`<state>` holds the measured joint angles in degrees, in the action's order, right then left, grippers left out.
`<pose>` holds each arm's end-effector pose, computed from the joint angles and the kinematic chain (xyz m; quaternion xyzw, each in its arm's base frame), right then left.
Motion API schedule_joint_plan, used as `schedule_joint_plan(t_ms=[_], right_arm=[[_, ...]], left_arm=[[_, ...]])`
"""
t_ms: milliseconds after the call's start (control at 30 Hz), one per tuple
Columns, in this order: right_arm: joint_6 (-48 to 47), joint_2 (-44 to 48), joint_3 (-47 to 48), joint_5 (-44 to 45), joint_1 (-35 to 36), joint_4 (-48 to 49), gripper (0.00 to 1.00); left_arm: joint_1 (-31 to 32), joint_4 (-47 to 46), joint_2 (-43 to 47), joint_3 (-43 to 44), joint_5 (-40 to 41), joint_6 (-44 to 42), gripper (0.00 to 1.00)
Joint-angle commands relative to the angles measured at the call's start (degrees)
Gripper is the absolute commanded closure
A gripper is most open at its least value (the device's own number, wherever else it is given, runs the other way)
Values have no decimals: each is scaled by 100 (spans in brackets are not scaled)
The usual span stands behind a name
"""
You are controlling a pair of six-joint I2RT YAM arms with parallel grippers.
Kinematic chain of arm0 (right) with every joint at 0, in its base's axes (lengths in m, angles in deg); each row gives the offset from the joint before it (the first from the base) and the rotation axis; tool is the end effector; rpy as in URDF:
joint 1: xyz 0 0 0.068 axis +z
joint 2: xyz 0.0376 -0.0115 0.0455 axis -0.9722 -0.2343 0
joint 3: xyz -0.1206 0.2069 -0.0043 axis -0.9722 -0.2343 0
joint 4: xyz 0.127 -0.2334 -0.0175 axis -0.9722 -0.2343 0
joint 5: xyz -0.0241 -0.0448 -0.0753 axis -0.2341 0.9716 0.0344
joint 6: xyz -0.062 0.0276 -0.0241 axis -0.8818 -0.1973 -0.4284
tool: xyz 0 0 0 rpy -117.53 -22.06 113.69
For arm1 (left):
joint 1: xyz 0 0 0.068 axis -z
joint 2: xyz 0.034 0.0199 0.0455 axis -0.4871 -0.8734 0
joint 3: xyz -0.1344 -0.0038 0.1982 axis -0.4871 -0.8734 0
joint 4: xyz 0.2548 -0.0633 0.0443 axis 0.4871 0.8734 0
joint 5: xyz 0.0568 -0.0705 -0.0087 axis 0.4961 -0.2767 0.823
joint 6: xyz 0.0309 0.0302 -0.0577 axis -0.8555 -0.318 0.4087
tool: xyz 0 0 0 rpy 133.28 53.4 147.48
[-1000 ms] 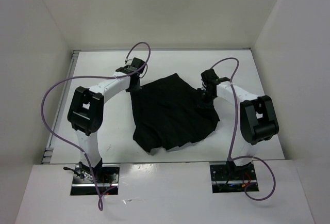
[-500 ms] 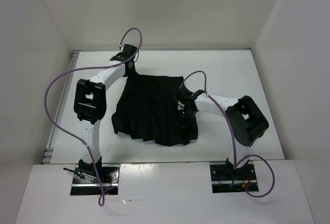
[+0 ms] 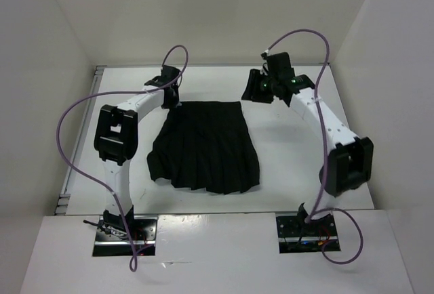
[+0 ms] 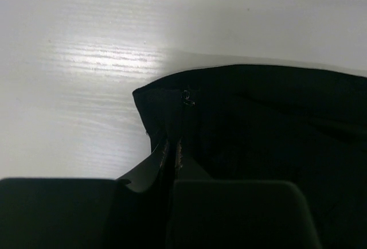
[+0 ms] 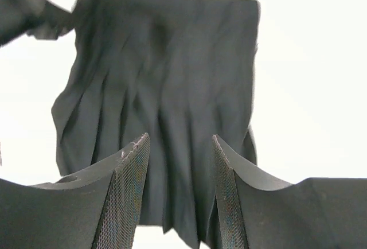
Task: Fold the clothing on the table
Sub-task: Fold the skirt
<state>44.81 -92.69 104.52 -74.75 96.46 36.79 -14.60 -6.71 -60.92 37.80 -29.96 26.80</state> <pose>0.3513 0.1390 0.2873 -0.0156 0.9152 0.2183 0.3383 0.4590 -0.1041 0.1495 -0.1177 0.9291 -0.0007 0.3505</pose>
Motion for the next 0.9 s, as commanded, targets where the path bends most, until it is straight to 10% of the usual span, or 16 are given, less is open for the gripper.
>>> schedule_joint_plan(t_ms=[0,867], right_arm=[[-195,-1102,409,-137,-374,493,47],[156,-3644,1282,-877,-858,2022,60]], left_arm=[[22,-122,466,-319,-241,-89,100],[22,-228,766,-857,-620,-28,100]])
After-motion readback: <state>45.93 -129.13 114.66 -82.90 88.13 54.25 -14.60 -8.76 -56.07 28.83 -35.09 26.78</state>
